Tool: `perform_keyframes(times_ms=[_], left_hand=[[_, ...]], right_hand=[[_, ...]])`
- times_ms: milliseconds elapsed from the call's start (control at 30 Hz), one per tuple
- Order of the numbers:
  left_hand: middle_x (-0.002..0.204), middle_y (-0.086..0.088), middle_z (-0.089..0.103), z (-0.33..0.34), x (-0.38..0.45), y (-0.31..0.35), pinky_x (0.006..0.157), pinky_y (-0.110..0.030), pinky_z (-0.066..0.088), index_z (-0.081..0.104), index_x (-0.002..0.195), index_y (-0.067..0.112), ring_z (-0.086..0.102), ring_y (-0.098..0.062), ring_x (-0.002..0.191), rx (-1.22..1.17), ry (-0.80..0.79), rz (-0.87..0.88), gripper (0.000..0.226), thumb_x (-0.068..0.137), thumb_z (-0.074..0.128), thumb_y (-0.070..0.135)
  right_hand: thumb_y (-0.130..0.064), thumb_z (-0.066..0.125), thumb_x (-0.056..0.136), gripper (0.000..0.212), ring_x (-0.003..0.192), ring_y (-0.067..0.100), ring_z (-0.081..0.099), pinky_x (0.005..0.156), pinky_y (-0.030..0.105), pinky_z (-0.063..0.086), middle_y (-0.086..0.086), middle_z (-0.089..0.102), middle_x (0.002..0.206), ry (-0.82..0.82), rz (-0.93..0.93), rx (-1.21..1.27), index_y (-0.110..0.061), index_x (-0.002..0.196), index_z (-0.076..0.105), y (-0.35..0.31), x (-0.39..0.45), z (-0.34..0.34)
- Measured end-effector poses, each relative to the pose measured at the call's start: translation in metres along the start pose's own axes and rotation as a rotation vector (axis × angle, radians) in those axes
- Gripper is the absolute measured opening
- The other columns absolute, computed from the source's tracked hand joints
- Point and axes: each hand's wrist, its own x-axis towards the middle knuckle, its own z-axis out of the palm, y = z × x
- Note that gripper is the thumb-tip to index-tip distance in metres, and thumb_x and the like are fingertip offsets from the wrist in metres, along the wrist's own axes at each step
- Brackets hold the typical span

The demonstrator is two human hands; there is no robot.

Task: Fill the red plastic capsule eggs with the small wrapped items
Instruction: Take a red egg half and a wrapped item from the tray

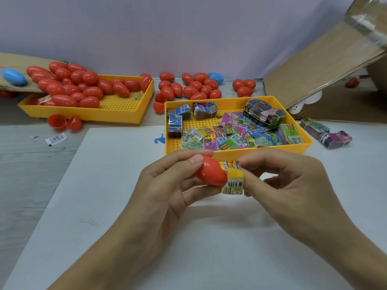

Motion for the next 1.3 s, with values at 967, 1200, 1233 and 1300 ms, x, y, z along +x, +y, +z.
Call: perform_keyframes(times_ms=[967,1200,1233,1300], left_hand=[[0.092,-0.015,0.071,-0.001,0.000,-0.006,0.074,-0.040,0.061,0.078,0.097,0.010,0.068,-0.031,0.096,-0.045,-0.086,-0.052,0.034,0.071,0.071,0.031],[0.087,-0.007,0.070,-0.002,0.002,-0.005,0.065,-0.037,0.057,0.078,0.096,0.011,0.069,-0.021,0.083,-0.069,-0.091,-0.075,0.033,0.070,0.072,0.032],[0.088,-0.007,0.070,-0.003,0.002,-0.005,0.064,-0.036,0.057,0.078,0.096,0.011,0.069,-0.020,0.084,-0.072,-0.088,-0.074,0.033,0.070,0.072,0.032],[0.090,-0.007,0.071,-0.004,0.003,-0.004,0.062,-0.036,0.056,0.078,0.097,0.012,0.069,-0.020,0.085,-0.077,-0.091,-0.077,0.033,0.071,0.072,0.032]], right_hand=[[-0.014,0.071,0.072,0.041,0.065,0.013,0.052,0.052,0.021,0.041,-0.008,0.057,0.069,0.013,-0.123,-0.241,-0.031,0.108,0.064,-0.001,-0.010,0.005],[-0.013,0.070,0.070,0.043,0.062,0.015,0.051,0.049,0.026,0.040,-0.007,0.058,0.068,-0.022,-0.100,-0.220,-0.033,0.108,0.063,-0.002,-0.010,0.007],[-0.013,0.070,0.070,0.043,0.063,0.015,0.051,0.049,0.026,0.040,-0.007,0.058,0.068,-0.024,-0.101,-0.228,-0.033,0.108,0.063,-0.002,-0.010,0.007],[-0.013,0.071,0.071,0.043,0.063,0.014,0.051,0.051,0.023,0.040,-0.007,0.057,0.068,-0.028,-0.106,-0.244,-0.032,0.109,0.063,-0.002,-0.010,0.007]])
